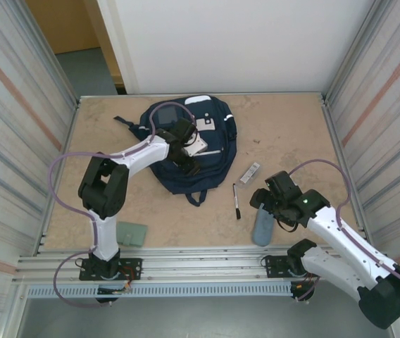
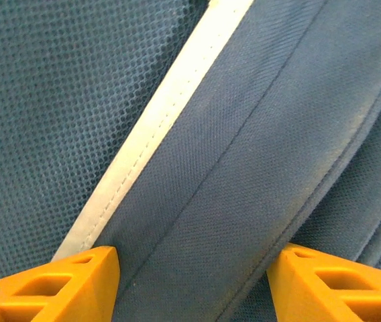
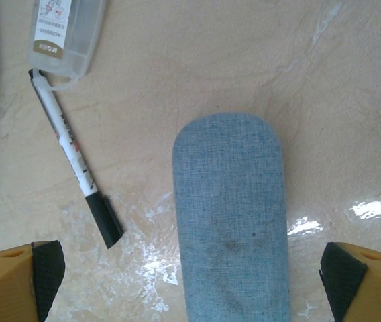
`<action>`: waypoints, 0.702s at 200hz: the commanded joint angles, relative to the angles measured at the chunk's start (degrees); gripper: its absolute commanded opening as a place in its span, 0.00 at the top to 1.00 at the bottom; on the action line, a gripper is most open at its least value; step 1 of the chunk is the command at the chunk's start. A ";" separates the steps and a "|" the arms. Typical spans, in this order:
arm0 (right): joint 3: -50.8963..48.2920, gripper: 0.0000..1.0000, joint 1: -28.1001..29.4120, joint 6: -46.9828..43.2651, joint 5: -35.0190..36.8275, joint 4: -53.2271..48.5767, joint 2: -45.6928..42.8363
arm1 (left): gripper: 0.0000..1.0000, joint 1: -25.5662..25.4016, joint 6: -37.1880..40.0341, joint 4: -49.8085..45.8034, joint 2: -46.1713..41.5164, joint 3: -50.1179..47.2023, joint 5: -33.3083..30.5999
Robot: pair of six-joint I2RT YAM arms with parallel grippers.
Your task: Pack the student bag
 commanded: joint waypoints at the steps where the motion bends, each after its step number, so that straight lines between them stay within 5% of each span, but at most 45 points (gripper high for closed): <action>1: -0.30 0.01 -0.23 -0.22 -0.88 -0.41 -0.94 | 0.41 0.60 -3.07 0.16 0.34 1.51 -9.22; 42: -2.15 0.01 -0.26 1.50 -1.54 1.38 -2.04 | 0.48 -1.31 -0.81 2.87 1.61 1.76 -11.67; 71: -2.87 0.01 -0.09 2.65 -1.16 1.69 -1.85 | 0.76 -1.37 0.52 2.67 3.22 3.05 -6.38; 88: -2.83 0.01 -0.08 2.40 -2.22 2.19 -1.34 | 0.81 -1.37 0.57 3.78 2.32 2.57 -5.30; 100: -2.73 0.01 0.22 2.48 -2.15 1.77 -0.87 | 1.00 -1.37 1.19 4.52 1.09 2.19 -5.60; 140: 0.40 0.01 0.34 -0.03 1.64 -2.54 6.46 | 1.00 -0.63 1.20 4.28 -5.22 1.83 -4.36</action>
